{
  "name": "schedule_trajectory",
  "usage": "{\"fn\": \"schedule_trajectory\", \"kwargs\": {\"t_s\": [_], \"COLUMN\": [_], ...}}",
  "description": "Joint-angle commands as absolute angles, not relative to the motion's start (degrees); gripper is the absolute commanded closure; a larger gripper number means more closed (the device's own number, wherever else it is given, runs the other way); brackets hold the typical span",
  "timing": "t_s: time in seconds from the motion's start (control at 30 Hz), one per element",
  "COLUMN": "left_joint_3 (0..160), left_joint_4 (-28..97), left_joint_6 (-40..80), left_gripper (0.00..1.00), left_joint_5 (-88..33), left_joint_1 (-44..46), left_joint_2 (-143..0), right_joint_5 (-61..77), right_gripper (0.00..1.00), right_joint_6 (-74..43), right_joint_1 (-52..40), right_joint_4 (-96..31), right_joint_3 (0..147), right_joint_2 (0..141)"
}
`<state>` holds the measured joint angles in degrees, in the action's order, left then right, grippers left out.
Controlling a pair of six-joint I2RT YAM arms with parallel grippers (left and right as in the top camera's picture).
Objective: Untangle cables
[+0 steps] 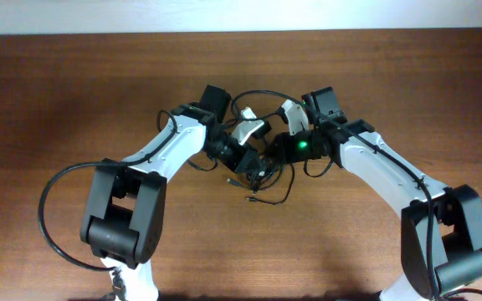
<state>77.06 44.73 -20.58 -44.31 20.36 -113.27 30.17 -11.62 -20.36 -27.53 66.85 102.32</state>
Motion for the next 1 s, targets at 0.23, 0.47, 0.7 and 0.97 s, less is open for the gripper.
{"fn": "schedule_trajectory", "kwargs": {"t_s": [0.23, 0.47, 0.7, 0.97], "left_joint_3": [75.8, 75.8, 75.8, 75.8], "left_joint_4": [44.2, 44.2, 44.0, 44.2], "left_joint_6": [-15.8, -10.2, -2.5, 4.5], "left_gripper": [1.0, 1.0, 1.0, 1.0], "left_joint_5": [-38.1, -33.0, -24.1, -15.2], "left_joint_1": [19.3, 17.7, 17.7, 17.7], "left_joint_2": [-113.7, -113.7, -113.7, -113.7], "right_joint_5": [41.3, 56.0, 54.2, 33.9], "right_gripper": [0.96, 0.96, 0.96, 0.96], "right_joint_6": [-12.5, -12.5, -12.5, -12.4], "right_joint_1": [-13.5, -10.0, -8.8, -9.8], "right_joint_4": [-25.1, -23.5, -24.4, -40.1], "right_joint_3": [67.4, 67.4, 67.4, 67.4], "right_joint_2": [98.9, 98.9, 98.9, 99.0]}}
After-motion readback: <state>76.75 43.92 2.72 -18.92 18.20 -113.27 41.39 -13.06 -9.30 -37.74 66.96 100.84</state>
